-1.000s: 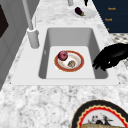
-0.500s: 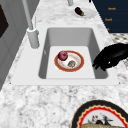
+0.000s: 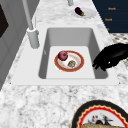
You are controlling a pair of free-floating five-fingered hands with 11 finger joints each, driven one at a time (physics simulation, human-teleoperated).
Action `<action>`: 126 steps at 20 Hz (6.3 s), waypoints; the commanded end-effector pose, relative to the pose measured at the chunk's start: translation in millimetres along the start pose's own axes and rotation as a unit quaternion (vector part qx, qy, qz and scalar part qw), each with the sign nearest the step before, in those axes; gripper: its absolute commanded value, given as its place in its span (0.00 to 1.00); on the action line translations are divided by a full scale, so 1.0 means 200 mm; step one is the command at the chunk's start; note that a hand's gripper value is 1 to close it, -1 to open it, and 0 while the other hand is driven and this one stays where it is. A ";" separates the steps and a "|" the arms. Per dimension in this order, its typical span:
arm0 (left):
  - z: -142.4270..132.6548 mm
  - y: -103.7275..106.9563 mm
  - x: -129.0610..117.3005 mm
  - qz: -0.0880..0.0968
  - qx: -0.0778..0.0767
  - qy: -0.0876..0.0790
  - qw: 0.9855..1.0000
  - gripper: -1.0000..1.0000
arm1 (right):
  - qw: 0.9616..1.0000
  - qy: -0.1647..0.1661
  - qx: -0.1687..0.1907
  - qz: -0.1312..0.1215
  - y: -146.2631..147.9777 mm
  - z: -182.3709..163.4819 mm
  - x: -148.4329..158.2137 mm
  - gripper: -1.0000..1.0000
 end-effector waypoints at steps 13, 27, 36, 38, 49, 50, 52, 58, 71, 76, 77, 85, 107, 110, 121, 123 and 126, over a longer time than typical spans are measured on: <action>0.00 0.00 0.00 0.000 0.000 0.000 1.000 0.50 | 0.992 0.071 0.021 -0.103 -0.09 0.24 -0.05 0.00; 0.00 0.00 0.00 0.000 0.000 0.000 1.000 0.50 | 0.979 0.148 -0.009 -0.143 -0.16 0.30 -0.02 0.00; 0.00 0.00 0.00 0.000 0.000 0.000 1.000 0.50 | 0.970 0.153 0.003 -0.191 -0.22 0.37 -0.02 0.00; 0.00 0.00 0.00 0.000 0.000 0.000 1.000 0.50 | 0.967 0.150 0.007 -0.205 -0.23 0.39 -0.02 0.00; 0.00 0.00 0.00 0.000 0.000 0.000 1.000 0.50 | 0.972 0.130 0.017 -0.196 -0.24 0.44 -0.03 0.00; 0.00 0.00 0.00 0.000 0.000 0.000 1.000 0.50 | 0.972 0.137 0.022 -0.191 -0.24 0.45 -0.04 0.00; 0.00 0.00 0.00 0.000 0.000 0.000 1.000 0.50 | 0.969 0.124 0.023 -0.213 -0.28 0.48 -0.16 0.00; 0.00 0.00 0.00 0.000 0.000 0.000 1.000 0.50 | 0.958 0.080 0.033 -0.273 -0.32 0.48 -0.17 0.00; 0.00 0.00 0.00 0.000 0.000 0.000 1.000 0.50 | 0.933 0.094 0.036 -0.347 -0.36 0.48 -0.16 0.00; 0.00 0.00 0.00 0.000 0.000 0.000 1.000 0.50 | 0.940 0.102 0.026 -0.323 -0.37 0.53 -0.21 0.00; 0.00 0.00 0.00 0.000 0.000 0.000 1.000 0.50 | 0.942 0.109 0.043 -0.316 -0.37 0.53 -0.22 0.00; 0.00 0.00 0.00 0.000 0.000 0.000 1.000 0.50 | 0.938 0.082 0.030 -0.335 -0.44 0.60 -0.26 0.00; 0.00 0.00 0.00 0.000 0.000 0.000 1.000 0.50 | 0.938 0.051 0.010 -0.343 -0.58 0.92 -0.38 0.00; 0.00 0.00 0.00 0.000 0.000 0.000 1.000 0.50 | 0.928 0.043 -0.004 -0.369 -0.61 0.97 -0.38 0.00; 0.00 0.00 0.00 0.000 0.000 0.000 1.000 0.50 | 0.897 0.071 -0.068 -0.432 -0.68 1.05 -0.29 0.00; 0.00 0.00 0.00 0.000 0.000 0.000 1.000 0.50 | 0.891 0.074 -0.078 -0.441 -0.70 1.07 -0.27 0.00; 0.00 0.00 0.00 0.000 0.000 0.000 1.000 0.50 | 0.882 0.079 -0.091 -0.456 -0.73 1.10 -0.24 0.00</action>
